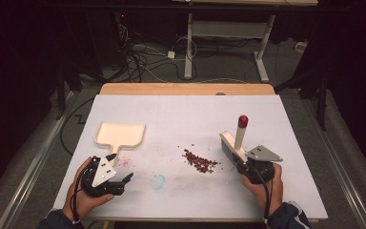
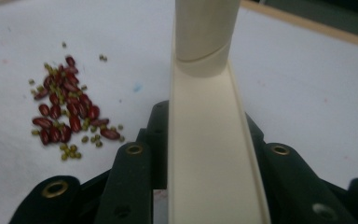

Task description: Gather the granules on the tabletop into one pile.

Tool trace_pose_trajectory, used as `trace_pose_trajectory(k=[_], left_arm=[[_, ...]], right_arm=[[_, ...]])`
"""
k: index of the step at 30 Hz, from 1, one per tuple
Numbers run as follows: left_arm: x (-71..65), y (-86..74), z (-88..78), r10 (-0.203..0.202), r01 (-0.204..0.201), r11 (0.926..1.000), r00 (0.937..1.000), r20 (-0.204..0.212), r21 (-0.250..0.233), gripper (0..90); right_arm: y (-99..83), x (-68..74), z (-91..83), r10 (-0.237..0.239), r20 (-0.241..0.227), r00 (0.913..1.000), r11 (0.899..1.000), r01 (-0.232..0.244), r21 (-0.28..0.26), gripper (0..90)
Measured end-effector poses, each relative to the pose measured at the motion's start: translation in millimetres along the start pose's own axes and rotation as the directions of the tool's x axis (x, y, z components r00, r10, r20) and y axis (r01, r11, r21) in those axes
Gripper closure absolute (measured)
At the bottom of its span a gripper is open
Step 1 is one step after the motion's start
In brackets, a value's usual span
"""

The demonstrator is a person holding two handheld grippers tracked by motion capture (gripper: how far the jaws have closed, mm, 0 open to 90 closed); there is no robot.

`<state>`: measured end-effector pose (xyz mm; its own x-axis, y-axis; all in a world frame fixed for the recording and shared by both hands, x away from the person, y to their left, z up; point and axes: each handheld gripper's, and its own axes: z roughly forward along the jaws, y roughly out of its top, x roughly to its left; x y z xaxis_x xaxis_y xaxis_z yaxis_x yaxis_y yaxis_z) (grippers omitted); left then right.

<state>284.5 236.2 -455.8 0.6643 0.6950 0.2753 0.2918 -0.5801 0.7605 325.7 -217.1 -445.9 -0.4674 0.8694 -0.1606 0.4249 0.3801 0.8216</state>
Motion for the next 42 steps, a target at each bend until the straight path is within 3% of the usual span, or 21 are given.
trace_pose_trajectory(k=[2, 5, 7, 9, 10, 14, 20, 25, 29, 32, 35, 36, 37, 39, 40, 41, 42], left_arm=[[0.0, -0.1, 0.1, 0.000, 0.000, 1.0000, 1.0000, 0.002, 0.001, 16.9], [-0.1, -0.5, 0.1, 0.000, 0.000, 1.0000, 1.0000, 0.003, 0.004, 16.9], [-0.2, -0.4, 0.2, -0.001, 0.001, 1.0000, 1.0000, 0.003, 0.003, 16.9], [-0.5, 0.1, 0.2, -0.001, 0.001, 1.0000, 1.0000, 0.005, 0.001, 16.9], [-0.7, 0.3, 0.1, 0.001, -0.001, 1.0000, 1.0000, 0.006, 0.000, 16.9], [-1.7, 1.0, 0.3, 0.003, -0.003, 1.0000, 0.9999, 0.010, -0.002, 16.9], [-1.7, 0.9, 1.2, 0.002, -0.002, 1.0000, 0.9999, 0.015, -0.002, 16.9], [-1.7, 0.5, 0.3, -0.001, 0.001, 1.0000, 0.9999, 0.016, -0.008, 16.9], [-1.4, -0.4, 0.0, -0.002, 0.003, 1.0000, 0.9999, 0.014, -0.006, 16.9], [-1.7, -0.3, 0.3, 0.002, -0.002, 1.0000, 0.9999, 0.012, -0.002, 17.0], [-1.8, -0.2, 1.1, 0.003, -0.003, 1.0000, 0.9999, 0.014, 0.000, 17.0], [-1.6, -0.1, 1.8, 0.005, -0.005, 1.0000, 0.9999, 0.013, 0.002, 17.0], [-1.2, -0.1, 2.4, 0.005, -0.005, 1.0000, 0.9999, 0.011, 0.005, 17.0], [-0.2, -0.2, 4.2, -0.002, 0.002, 1.0000, 0.9999, 0.014, 0.005, 17.0], [0.2, -0.3, 5.0, -0.002, 0.002, 1.0000, 0.9999, 0.013, 0.008, 17.0], [0.7, -0.5, 5.8, -0.002, 0.002, 0.9999, 0.9999, 0.013, 0.012, 17.1], [1.0, -0.6, 6.4, -0.001, 0.001, 0.9999, 0.9999, 0.014, 0.014, 17.1]], right_arm=[[2.6, 5.6, 0.5, -0.020, 0.015, 0.9997, 1.000, 0.020, 0.014, 67.9], [4.9, 11.5, 1.6, -0.036, -0.014, 0.9992, 0.999, 0.037, 0.035, 68.0], [6.6, 25.4, 4.3, -0.045, -0.035, 0.9984, 0.997, 0.047, 0.065, 67.7], [7.1, 31.1, 6.0, -0.058, -0.029, 0.9979, 0.996, 0.060, 0.071, 67.6], [8.9, 42.0, 9.5, -0.078, -0.013, 0.9968, 0.994, 0.079, 0.079, 67.4], [13.3, 54.0, 13.3, -0.074, -0.015, 0.9972, 0.995, 0.075, 0.068, 67.5], [27.5, 77.5, 22.4, -0.011, -0.032, 0.9994, 1.000, 0.012, 0.023, 67.7], [34.6, 85.0, 27.6, -0.008, -0.036, 0.9993, 1.000, 0.009, 0.010, 67.9], [38.7, 81.8, 26.0, -0.040, -0.011, 0.9991, 0.999, 0.040, -0.014, 67.9], [45.9, 63.7, 30.9, -0.076, 0.000, 0.9971, 0.997, 0.076, -0.023, 67.9], [56.5, 35.8, 45.2, -0.099, -0.069, 0.9927, 0.994, 0.095, -0.055, 67.8], [56.5, 35.8, 45.2, -0.099, -0.069, 0.9927, 0.994, 0.095, -0.055, 67.8], [62.2, 19.1, 59.8, -0.130, -0.157, 0.9790, 0.990, 0.118, -0.081, 67.8], [65.4, 11.6, 75.6, -0.168, -0.175, 0.9701, 0.984, 0.155, -0.088, 67.8], [65.4, 11.6, 75.6, -0.168, -0.175, 0.9701, 0.984, 0.155, -0.088, 67.8], [68.1, 9.7, 91.4, -0.222, -0.216, 0.9509, 0.974, 0.208, -0.084, 67.8], [68.1, 9.7, 91.4, -0.222, -0.216, 0.9509, 0.974, 0.208, -0.084, 67.8]])
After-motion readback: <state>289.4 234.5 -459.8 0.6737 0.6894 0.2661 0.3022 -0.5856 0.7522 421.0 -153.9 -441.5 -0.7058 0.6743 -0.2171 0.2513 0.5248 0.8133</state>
